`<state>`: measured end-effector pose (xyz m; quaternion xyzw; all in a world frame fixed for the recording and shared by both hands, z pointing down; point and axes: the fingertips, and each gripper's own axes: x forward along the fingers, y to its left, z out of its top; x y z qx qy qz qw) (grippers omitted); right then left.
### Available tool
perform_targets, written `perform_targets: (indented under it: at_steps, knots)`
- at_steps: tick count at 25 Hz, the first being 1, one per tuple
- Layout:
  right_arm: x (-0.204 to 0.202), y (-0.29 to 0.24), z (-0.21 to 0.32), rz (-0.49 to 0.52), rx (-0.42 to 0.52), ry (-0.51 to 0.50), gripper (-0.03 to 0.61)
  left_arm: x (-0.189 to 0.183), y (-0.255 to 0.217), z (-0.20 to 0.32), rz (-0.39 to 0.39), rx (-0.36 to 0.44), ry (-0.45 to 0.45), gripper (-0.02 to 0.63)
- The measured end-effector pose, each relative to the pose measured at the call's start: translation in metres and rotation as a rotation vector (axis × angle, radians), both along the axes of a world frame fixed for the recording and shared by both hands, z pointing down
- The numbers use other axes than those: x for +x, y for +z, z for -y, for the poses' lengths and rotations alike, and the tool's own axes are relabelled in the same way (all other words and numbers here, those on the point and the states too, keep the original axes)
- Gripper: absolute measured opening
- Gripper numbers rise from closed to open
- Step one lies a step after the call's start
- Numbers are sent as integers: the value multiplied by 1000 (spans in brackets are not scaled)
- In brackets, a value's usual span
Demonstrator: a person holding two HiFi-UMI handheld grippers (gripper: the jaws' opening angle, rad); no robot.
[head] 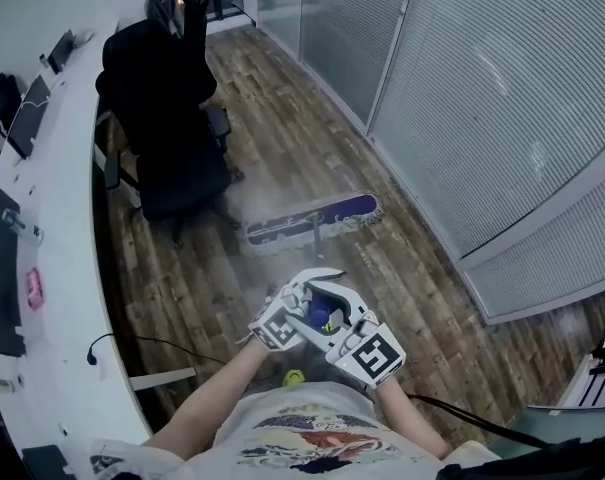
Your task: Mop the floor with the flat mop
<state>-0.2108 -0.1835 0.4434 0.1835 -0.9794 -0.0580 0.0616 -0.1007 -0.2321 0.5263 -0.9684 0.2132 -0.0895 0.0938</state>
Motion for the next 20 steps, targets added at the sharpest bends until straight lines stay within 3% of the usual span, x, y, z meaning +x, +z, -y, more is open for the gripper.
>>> perform_targets:
  at_steps: [10,14,20]
  knots:
    - [-27,-21,-99,-84,-49,-14,219,-23,-43,-100,-98,16,-14,121]
    - [-36,-8,-111,-112,-34,-30,221,-32,-30,-110,-99,24,-9,121]
    - [-44,6,-93,-78,-33,-29,229,-38,-11,-94,-57,56,21,120]
